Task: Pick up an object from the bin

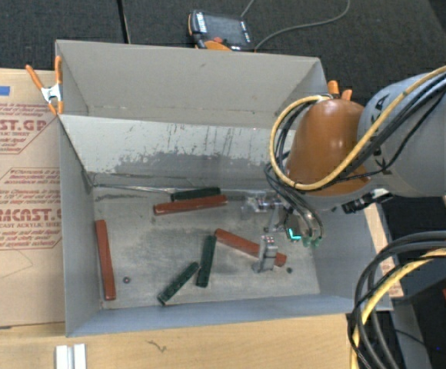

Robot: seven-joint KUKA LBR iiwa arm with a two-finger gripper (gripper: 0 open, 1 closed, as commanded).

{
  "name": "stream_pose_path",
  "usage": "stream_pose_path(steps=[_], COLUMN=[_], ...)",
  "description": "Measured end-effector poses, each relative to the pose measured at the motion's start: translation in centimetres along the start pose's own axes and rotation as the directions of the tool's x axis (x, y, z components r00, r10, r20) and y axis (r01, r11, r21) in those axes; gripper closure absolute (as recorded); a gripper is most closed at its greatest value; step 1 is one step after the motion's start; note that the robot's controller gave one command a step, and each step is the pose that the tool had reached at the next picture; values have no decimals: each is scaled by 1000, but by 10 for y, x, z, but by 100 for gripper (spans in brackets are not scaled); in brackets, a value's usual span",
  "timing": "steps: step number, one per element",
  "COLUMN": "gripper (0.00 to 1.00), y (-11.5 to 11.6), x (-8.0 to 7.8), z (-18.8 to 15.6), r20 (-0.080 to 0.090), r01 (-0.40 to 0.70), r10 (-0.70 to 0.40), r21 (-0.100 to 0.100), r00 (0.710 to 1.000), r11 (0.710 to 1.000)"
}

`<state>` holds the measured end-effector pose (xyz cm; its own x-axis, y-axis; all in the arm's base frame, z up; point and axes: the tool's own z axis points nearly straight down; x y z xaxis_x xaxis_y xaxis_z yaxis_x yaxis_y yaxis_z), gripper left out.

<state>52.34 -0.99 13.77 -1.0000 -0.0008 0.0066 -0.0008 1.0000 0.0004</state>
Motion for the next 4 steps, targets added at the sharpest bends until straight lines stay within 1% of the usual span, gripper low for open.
stream_pose_path(steps=[1,2,4], gripper=[0,0,0], y=[-1,0,0], x=[10,9,9], z=[72,72,72], r20=[0,7,7], r01=[-102,-101,-102], r10=[102,102,102], r21=[-1,-1,-1], r00=[995,995,995], r11=[995,995,995])
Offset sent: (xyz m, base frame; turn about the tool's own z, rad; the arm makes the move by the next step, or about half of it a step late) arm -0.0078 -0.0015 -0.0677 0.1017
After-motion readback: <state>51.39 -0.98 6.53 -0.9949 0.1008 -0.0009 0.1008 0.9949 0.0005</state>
